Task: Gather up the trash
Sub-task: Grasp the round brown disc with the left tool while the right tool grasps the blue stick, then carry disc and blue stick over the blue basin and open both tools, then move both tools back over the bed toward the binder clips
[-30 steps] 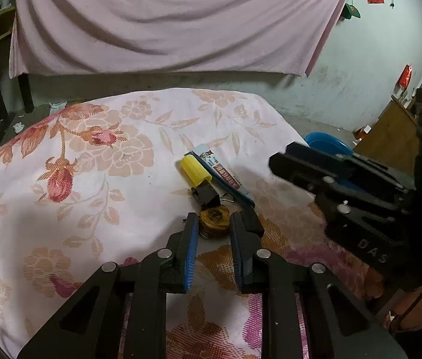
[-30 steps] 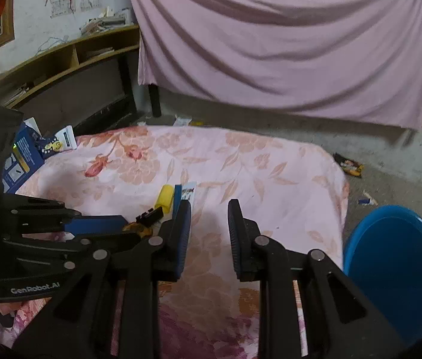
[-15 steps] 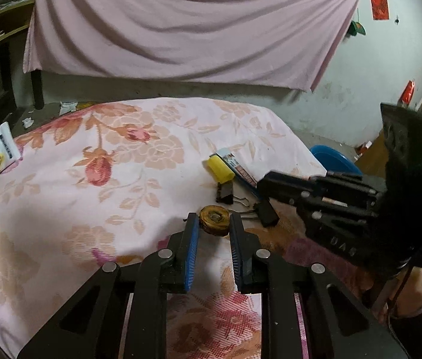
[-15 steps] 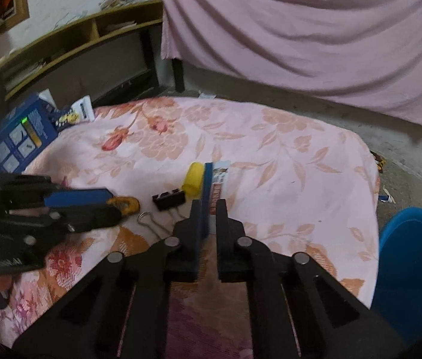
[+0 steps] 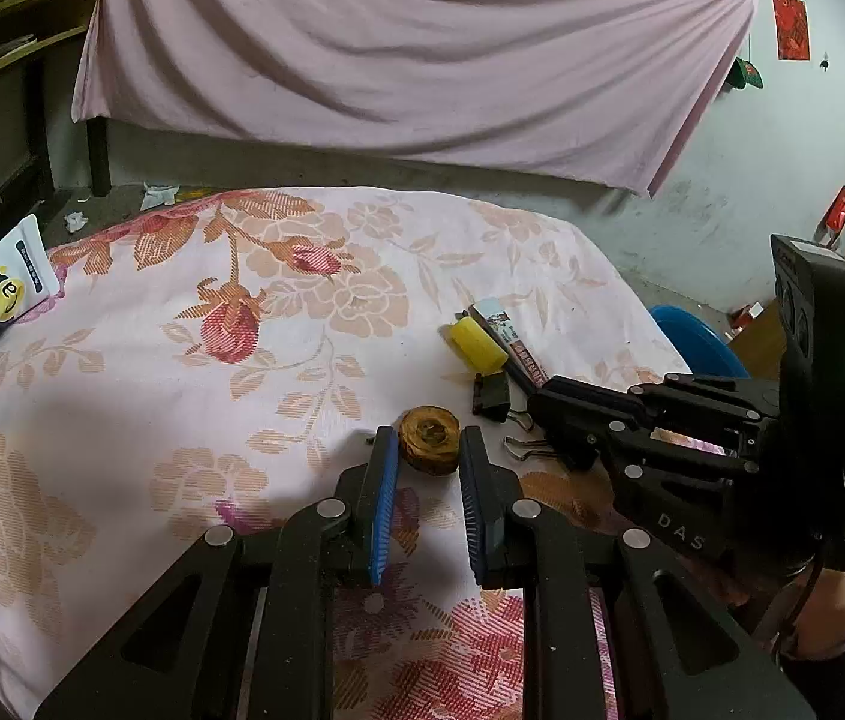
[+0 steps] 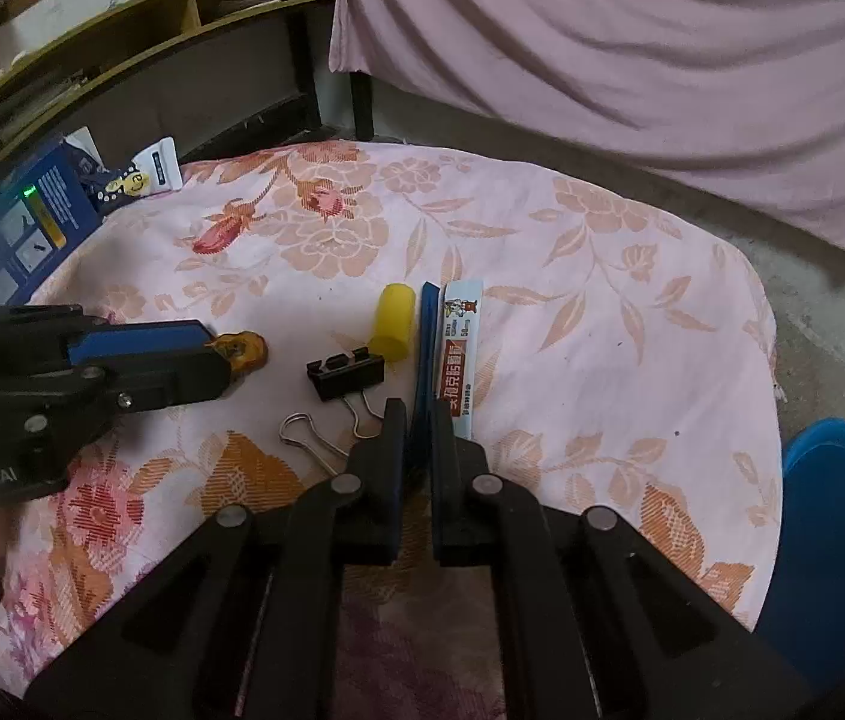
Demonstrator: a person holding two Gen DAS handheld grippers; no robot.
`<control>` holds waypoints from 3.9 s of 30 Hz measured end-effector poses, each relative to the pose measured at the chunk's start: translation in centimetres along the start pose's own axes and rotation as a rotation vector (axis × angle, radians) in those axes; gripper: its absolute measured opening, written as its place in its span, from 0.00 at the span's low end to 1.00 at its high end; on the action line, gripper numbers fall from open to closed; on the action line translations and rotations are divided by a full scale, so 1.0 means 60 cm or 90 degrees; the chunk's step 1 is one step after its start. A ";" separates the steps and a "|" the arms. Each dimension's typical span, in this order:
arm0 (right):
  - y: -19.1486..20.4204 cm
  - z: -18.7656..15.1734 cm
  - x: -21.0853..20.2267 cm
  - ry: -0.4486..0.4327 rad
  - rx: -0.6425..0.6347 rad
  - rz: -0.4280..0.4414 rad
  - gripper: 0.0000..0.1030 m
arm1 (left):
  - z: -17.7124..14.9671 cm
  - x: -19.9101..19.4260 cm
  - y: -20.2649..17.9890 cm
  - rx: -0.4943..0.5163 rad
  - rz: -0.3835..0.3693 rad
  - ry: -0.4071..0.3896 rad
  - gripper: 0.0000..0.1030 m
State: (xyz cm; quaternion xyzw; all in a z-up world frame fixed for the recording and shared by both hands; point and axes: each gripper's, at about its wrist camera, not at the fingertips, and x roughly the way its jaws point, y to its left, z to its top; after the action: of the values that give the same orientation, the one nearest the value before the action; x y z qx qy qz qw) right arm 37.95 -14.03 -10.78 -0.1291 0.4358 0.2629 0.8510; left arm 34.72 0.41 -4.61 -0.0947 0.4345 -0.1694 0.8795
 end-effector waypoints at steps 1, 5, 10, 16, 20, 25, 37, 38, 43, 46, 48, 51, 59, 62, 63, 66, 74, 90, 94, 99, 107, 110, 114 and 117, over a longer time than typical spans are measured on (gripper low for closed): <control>-0.001 0.000 0.000 0.001 0.002 0.000 0.34 | 0.000 0.000 0.000 0.000 0.000 0.000 0.16; 0.004 0.000 0.001 0.003 -0.003 -0.019 0.33 | -0.001 -0.001 0.001 0.002 0.000 -0.006 0.16; 0.027 -0.002 -0.004 -0.005 -0.045 -0.076 0.33 | -0.005 -0.015 -0.001 0.006 -0.003 -0.039 0.16; 0.013 -0.007 -0.034 -0.059 -0.021 -0.077 0.33 | -0.008 -0.032 -0.005 0.004 -0.001 -0.078 0.16; 0.015 -0.012 -0.061 -0.115 -0.014 -0.096 0.33 | -0.014 -0.051 -0.009 0.009 0.006 -0.116 0.16; 0.025 -0.028 -0.116 -0.227 -0.022 -0.138 0.33 | -0.030 -0.091 -0.035 0.047 0.048 -0.201 0.16; 0.037 -0.074 -0.214 -0.434 0.006 -0.213 0.33 | -0.070 -0.181 -0.090 0.113 0.098 -0.417 0.16; 0.035 -0.078 -0.222 -0.450 0.012 -0.218 0.33 | -0.072 -0.188 -0.097 0.120 0.100 -0.430 0.16; 0.023 -0.101 -0.268 -0.524 0.055 -0.242 0.33 | -0.084 -0.217 -0.140 0.160 0.105 -0.492 0.16; 0.008 -0.119 -0.295 -0.560 0.077 -0.259 0.33 | -0.090 -0.228 -0.181 0.196 0.105 -0.517 0.16; -0.004 -0.132 -0.314 -0.578 0.095 -0.270 0.33 | -0.092 -0.233 -0.207 0.207 0.099 -0.530 0.16; -0.030 -0.149 -0.336 -0.594 0.117 -0.290 0.33 | -0.079 -0.228 -0.238 0.210 0.080 -0.531 0.16; -0.112 -0.194 -0.381 -0.591 0.203 -0.334 0.33 | -0.054 -0.170 -0.351 0.288 0.028 -0.502 0.16; -0.146 -0.210 -0.386 -0.572 0.241 -0.346 0.33 | -0.039 -0.138 -0.382 0.299 -0.001 -0.478 0.16; -0.159 -0.215 -0.385 -0.560 0.254 -0.353 0.33 | -0.033 -0.128 -0.392 0.297 -0.013 -0.468 0.16; -0.188 -0.229 -0.380 -0.533 0.288 -0.361 0.33 | -0.012 -0.100 -0.418 0.287 -0.048 -0.428 0.16; -0.248 -0.256 -0.358 -0.457 0.369 -0.339 0.33 | 0.054 -0.036 -0.451 0.256 -0.105 -0.296 0.16; -0.293 -0.277 -0.334 -0.381 0.465 -0.291 0.33 | 0.093 0.045 -0.497 0.249 -0.126 -0.148 0.16; -0.306 -0.277 -0.325 -0.358 0.483 -0.281 0.34 | 0.088 0.056 -0.493 0.239 -0.121 -0.136 0.16; -0.320 -0.280 -0.315 -0.334 0.502 -0.258 0.35 | 0.088 0.059 -0.478 0.220 -0.111 -0.132 0.16; -0.324 -0.269 -0.308 -0.327 0.489 -0.254 0.40 | 0.088 0.041 -0.451 0.199 -0.101 -0.150 0.26; -0.314 -0.265 -0.313 -0.344 0.475 -0.260 0.43 | 0.086 0.027 -0.438 0.190 -0.099 -0.171 0.28; -0.295 -0.254 -0.324 -0.376 0.443 -0.279 0.52 | 0.086 0.006 -0.423 0.177 -0.088 -0.202 0.31; -0.279 -0.245 -0.334 -0.403 0.413 -0.292 0.57 | 0.086 -0.018 -0.406 0.167 -0.078 -0.229 0.36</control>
State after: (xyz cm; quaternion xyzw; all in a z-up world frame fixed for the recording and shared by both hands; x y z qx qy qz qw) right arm 27.74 -41.20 -3.32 0.1353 0.1762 -0.0530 0.9736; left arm 32.99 -21.59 6.95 -0.0342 0.2381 -0.2577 0.9358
